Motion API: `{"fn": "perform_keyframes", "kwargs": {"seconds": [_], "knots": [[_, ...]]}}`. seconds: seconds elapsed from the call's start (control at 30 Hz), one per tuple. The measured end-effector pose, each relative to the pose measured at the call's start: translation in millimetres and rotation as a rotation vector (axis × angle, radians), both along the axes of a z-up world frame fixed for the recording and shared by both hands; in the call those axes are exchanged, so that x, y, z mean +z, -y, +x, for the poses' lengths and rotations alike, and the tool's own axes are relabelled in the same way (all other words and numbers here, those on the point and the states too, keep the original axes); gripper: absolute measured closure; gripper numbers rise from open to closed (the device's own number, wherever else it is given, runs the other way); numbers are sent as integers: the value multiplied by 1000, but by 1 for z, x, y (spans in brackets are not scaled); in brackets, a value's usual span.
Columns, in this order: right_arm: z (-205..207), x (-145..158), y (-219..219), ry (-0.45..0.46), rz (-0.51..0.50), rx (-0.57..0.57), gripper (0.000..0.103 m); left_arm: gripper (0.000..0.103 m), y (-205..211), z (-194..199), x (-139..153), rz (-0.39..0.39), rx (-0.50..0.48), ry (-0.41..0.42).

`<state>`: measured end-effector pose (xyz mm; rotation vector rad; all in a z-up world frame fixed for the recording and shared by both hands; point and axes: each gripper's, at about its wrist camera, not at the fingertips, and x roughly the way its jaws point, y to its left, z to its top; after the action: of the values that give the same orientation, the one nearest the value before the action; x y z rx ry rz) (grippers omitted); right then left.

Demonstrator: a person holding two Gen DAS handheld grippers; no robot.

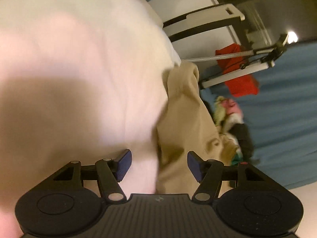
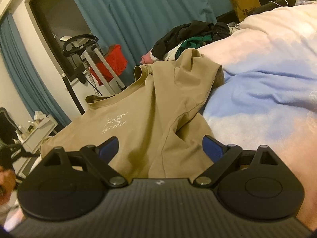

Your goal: Fold clothes

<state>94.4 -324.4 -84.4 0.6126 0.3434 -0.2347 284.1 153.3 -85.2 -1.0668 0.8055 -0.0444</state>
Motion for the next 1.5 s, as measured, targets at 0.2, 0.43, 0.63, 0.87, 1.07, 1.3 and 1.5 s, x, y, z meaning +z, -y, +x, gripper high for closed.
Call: {"fn": "perform_keyframes", "kwargs": {"seconds": [0.2, 0.43, 0.63, 0.87, 1.07, 1.3, 1.5], "knots": [[-4, 1, -1, -4, 14, 0, 10, 32, 25, 19, -17, -121, 35, 72], [-3, -1, -1, -11, 10, 3, 9, 97, 33, 32, -9, 9, 42, 43], [-1, -3, -2, -15, 6, 4, 9, 98, 2, 38, 21, 228, 107, 57], [-2, -1, -4, -16, -6, 3, 10, 42, -4, 24, 53, 512, -91, 67], [-6, 6, -3, 2, -12, 8, 10, 23, 24, -40, 84, 730, -223, 118], [-23, 33, -8, 60, -49, 39, 10, 17, 61, -165, 107, 780, -346, 254], [-57, 60, -14, 91, -90, 54, 10, 23, 58, -191, 78, 659, -456, 30]]}}
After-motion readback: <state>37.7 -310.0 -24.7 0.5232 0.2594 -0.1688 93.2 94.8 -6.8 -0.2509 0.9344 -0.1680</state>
